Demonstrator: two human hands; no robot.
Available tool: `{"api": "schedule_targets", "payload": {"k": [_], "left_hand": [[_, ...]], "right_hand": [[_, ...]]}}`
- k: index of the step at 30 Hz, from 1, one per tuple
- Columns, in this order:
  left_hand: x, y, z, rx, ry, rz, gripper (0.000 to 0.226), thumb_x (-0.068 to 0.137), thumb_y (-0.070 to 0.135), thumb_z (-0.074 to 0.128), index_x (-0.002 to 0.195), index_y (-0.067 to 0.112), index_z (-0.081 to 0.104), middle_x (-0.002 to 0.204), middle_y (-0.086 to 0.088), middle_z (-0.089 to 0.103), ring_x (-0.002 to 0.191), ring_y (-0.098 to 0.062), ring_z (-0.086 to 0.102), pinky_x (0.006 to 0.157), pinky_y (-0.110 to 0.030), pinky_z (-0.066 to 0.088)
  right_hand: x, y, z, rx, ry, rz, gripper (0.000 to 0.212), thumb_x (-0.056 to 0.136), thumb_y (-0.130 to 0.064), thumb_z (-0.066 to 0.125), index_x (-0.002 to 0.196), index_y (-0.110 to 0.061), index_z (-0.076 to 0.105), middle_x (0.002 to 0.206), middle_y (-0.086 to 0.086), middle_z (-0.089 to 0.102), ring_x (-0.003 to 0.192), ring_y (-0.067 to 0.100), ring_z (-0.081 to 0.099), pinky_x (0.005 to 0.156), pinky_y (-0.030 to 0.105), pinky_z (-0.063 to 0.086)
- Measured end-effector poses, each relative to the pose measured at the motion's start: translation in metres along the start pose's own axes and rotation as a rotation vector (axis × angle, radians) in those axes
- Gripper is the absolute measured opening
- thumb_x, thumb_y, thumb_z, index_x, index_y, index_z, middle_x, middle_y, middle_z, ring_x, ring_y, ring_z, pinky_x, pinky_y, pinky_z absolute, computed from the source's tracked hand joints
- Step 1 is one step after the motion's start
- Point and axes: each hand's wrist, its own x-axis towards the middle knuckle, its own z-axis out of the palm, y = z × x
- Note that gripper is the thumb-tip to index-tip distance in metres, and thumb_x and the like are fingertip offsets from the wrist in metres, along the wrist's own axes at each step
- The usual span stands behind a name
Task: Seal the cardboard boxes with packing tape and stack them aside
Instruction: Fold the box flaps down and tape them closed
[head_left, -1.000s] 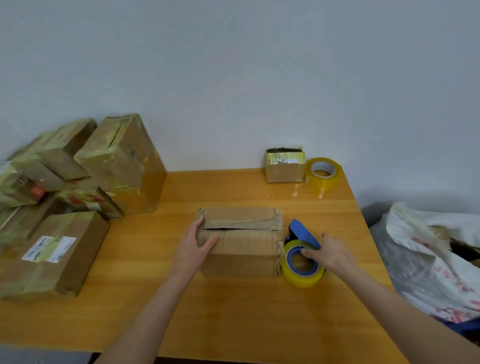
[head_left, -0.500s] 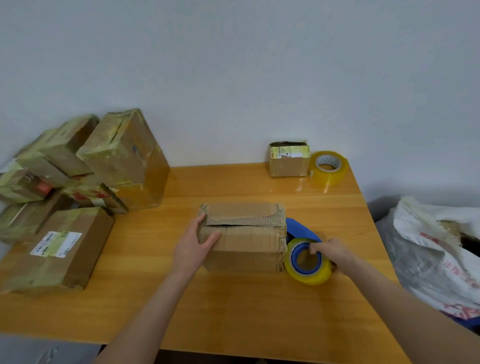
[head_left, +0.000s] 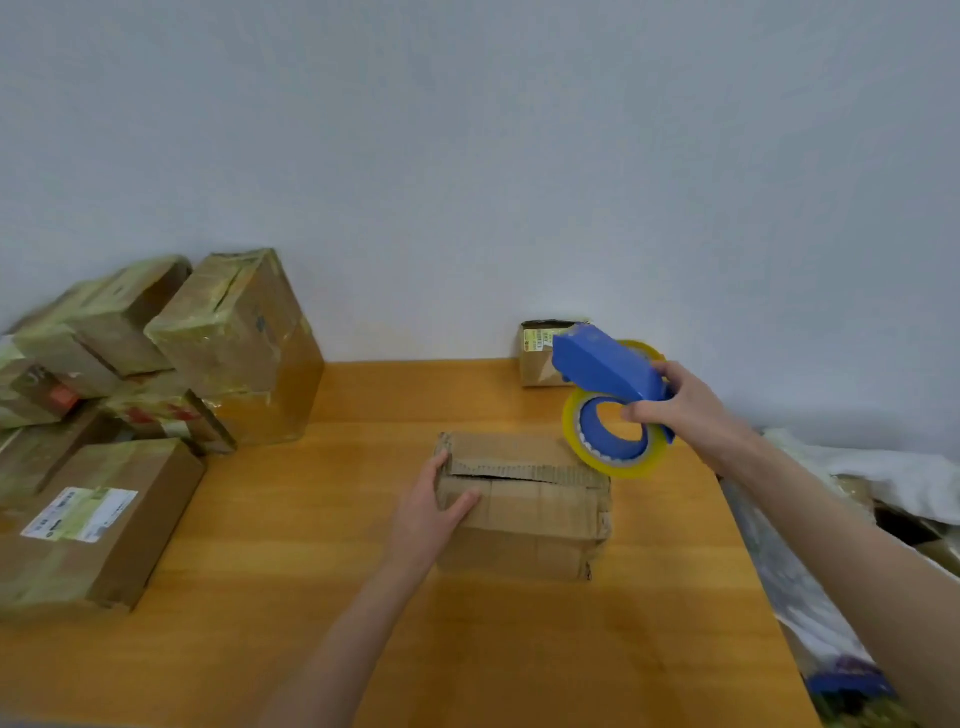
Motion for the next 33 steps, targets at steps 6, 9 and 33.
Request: {"api": "schedule_targets", "payload": {"k": [6, 9, 33], "left_hand": [[0.002, -0.001, 0.004, 0.019, -0.011, 0.005, 0.069, 0.084, 0.046, 0.068, 0.144, 0.027, 0.038, 0.140, 0.004, 0.050, 0.124, -0.016, 0.049, 0.097, -0.031, 0.045], [0.000, 0.001, 0.003, -0.020, -0.037, 0.012, 0.072, 0.084, 0.045, 0.068, 0.145, 0.028, 0.035, 0.144, 0.006, 0.045, 0.129, -0.014, 0.045, 0.102, -0.032, 0.042], [0.027, 0.070, -0.042, -0.735, -0.144, -0.397, 0.020, 0.088, 0.029, 0.067, 0.090, 0.009, 0.066, 0.079, 0.000, 0.067, 0.070, -0.011, 0.061, 0.062, -0.022, 0.048]], "right_hand": [[-0.010, -0.026, 0.035, -0.126, -0.321, -0.114, 0.057, 0.069, -0.018, 0.081, 0.118, -0.027, 0.055, 0.106, -0.003, 0.059, 0.089, 0.011, 0.063, 0.068, 0.024, 0.052], [-0.010, -0.017, 0.050, -0.191, -0.349, -0.112, 0.056, 0.073, -0.013, 0.081, 0.118, -0.025, 0.051, 0.107, -0.003, 0.056, 0.092, 0.012, 0.061, 0.071, 0.023, 0.049], [-0.005, -0.009, 0.048, -0.203, -0.403, -0.155, 0.070, 0.058, -0.028, 0.079, 0.121, -0.029, 0.049, 0.111, -0.005, 0.054, 0.097, 0.011, 0.061, 0.071, 0.021, 0.050]]}}
